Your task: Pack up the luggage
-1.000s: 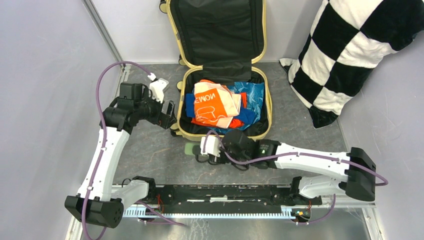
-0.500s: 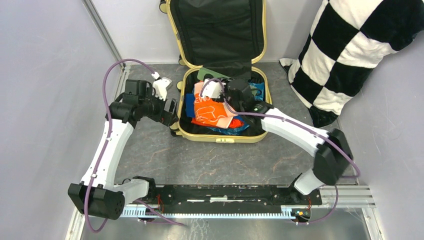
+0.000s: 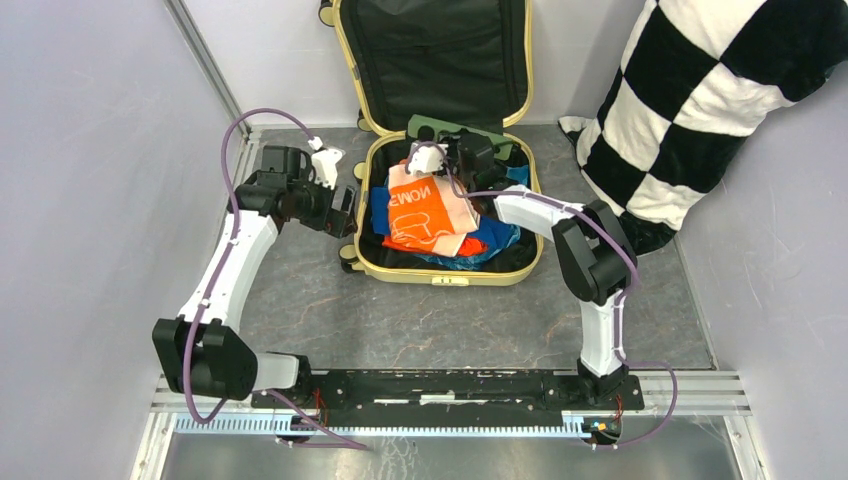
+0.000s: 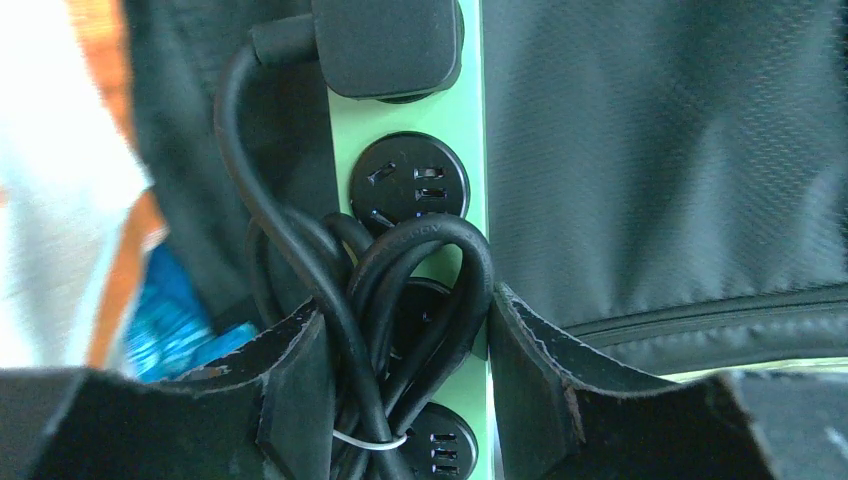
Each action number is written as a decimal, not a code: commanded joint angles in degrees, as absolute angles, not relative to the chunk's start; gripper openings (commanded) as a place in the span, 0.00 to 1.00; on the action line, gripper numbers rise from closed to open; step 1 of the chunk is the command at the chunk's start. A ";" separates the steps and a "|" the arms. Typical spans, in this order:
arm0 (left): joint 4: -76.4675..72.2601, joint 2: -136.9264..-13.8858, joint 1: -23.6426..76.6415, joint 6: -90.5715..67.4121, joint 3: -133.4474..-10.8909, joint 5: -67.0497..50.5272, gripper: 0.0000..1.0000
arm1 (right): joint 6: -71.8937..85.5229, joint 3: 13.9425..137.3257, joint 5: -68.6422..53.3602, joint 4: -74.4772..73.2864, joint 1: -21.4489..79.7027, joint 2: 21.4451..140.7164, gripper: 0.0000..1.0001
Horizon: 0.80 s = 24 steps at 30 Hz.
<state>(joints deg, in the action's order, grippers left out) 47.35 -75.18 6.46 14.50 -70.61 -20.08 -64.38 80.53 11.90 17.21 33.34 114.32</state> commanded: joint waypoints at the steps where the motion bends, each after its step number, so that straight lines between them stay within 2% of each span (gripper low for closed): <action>1: 44.01 -76.53 5.81 14.65 -72.87 -23.01 1.00 | -71.84 87.01 8.39 35.14 32.06 117.25 0.00; 6: 43.09 -78.60 5.81 13.48 -72.35 -23.18 1.00 | -66.27 89.11 -0.78 29.37 30.96 119.75 0.00; 11: 42.96 -79.70 5.76 13.88 -72.33 -21.59 1.00 | -60.67 90.26 -12.15 19.07 30.11 120.15 0.00; 15: 43.31 -79.42 5.72 14.45 -72.38 -20.47 1.00 | -59.09 95.99 -20.53 7.91 28.26 121.64 0.00; 22: 43.39 -78.72 5.71 14.74 -72.47 -20.24 1.00 | -62.18 99.88 -20.64 0.12 26.63 124.28 0.00; 24: 43.60 -79.10 5.78 14.81 -73.03 -20.05 1.00 | -62.36 100.55 -20.43 -3.42 26.53 125.33 0.03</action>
<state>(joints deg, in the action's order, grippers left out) 44.84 -79.92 6.07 14.44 -70.65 -20.40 -61.04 96.49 -17.67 -0.95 27.03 124.57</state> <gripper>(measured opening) 0.994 0.539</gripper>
